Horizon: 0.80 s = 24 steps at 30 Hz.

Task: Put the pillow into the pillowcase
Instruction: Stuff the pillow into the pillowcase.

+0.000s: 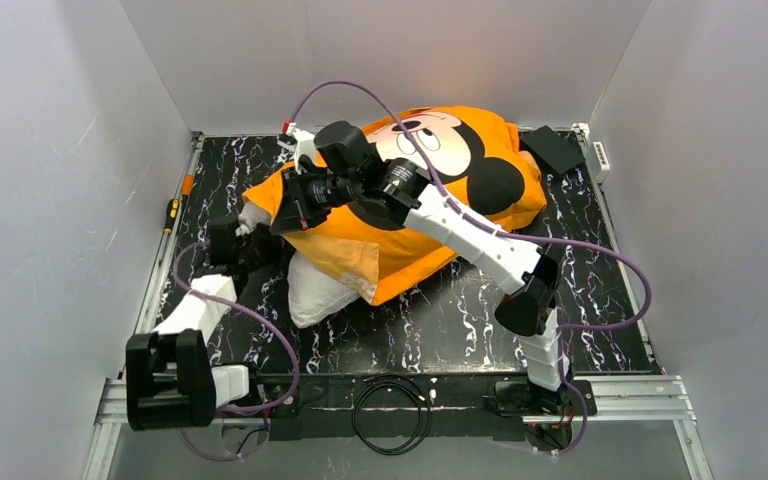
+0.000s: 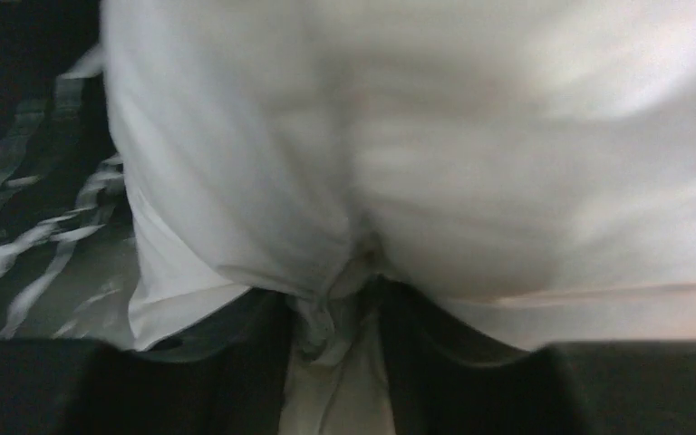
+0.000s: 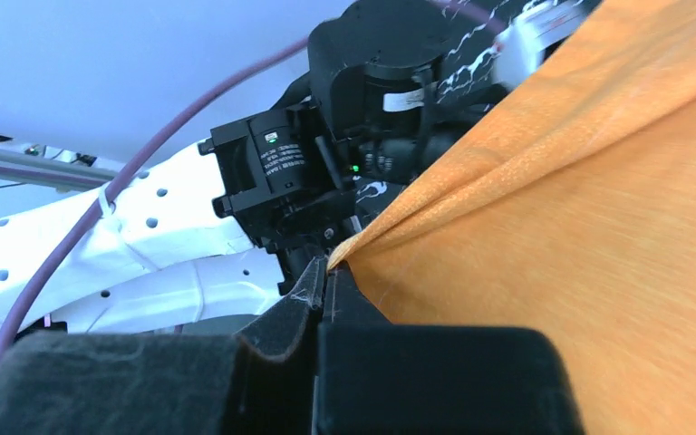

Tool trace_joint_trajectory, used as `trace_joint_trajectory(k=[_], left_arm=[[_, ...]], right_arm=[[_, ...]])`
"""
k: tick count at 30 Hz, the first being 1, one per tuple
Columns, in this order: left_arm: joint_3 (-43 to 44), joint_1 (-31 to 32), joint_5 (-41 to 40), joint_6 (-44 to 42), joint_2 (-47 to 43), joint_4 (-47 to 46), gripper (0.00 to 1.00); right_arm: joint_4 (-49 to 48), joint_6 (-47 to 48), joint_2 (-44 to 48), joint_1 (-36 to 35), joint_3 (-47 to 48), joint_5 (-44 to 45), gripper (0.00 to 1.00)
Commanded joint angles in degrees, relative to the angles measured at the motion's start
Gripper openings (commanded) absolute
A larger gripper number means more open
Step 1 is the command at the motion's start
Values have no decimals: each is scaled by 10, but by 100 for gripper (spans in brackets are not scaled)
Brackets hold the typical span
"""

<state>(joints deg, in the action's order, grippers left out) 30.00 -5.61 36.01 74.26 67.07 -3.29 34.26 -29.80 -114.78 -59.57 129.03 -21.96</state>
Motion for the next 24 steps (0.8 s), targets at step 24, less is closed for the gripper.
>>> trace_joint_trajectory(k=[24], left_arm=[[145, 314, -176, 23, 123, -214, 31]], right_arm=[[-276, -300, 29, 36, -189, -93, 1]])
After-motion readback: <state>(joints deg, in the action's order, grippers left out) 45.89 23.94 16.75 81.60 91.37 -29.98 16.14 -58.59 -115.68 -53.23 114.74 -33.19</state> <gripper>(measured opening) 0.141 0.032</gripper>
